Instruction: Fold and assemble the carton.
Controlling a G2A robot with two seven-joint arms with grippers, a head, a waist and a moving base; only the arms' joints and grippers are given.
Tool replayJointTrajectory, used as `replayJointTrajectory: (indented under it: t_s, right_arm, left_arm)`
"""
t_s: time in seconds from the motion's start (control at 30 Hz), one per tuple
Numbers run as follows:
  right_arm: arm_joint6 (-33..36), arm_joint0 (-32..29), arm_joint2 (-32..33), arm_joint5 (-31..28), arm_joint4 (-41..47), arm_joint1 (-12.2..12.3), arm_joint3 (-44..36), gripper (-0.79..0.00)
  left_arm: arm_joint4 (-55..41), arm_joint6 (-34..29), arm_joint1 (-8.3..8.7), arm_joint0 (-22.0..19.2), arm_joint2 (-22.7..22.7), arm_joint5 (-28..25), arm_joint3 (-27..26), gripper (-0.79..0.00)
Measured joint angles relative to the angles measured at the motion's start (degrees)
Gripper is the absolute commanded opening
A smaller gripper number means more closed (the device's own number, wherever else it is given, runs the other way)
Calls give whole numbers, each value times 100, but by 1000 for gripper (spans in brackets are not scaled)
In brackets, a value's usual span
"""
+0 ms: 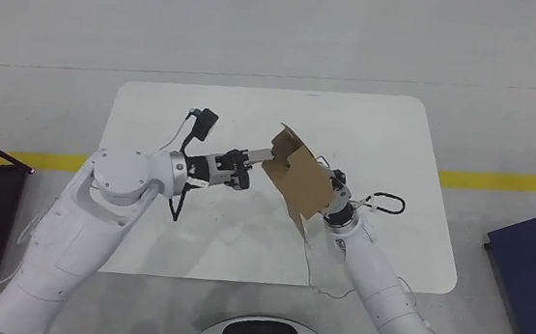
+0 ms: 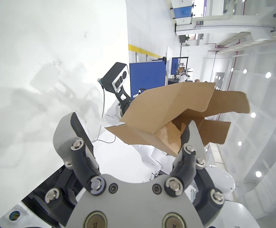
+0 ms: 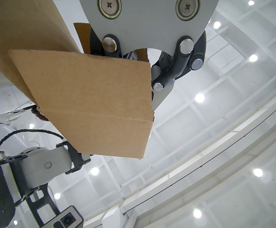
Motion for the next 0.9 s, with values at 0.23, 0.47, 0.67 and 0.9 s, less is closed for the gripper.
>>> replayJointTrajectory:
  t_s: [0.23,0.47,0.67,0.9]
  right_arm:
    - [0,0,0,0,0,0,0,-785]
    - [0,0,0,0,0,0,0,-785]
    - [0,0,0,0,0,0,0,-785]
    - [0,0,0,0,0,0,0,-785]
  left_arm:
    - [-478,335,-38,-45,-159,27,211,0]
    - [-244,24,-136,-628,385,-41,606,0]
    - [-78,-54,-229,-989,793,-77,799,0]
    - [376,-241,-244,-1336,964,326,768,0]
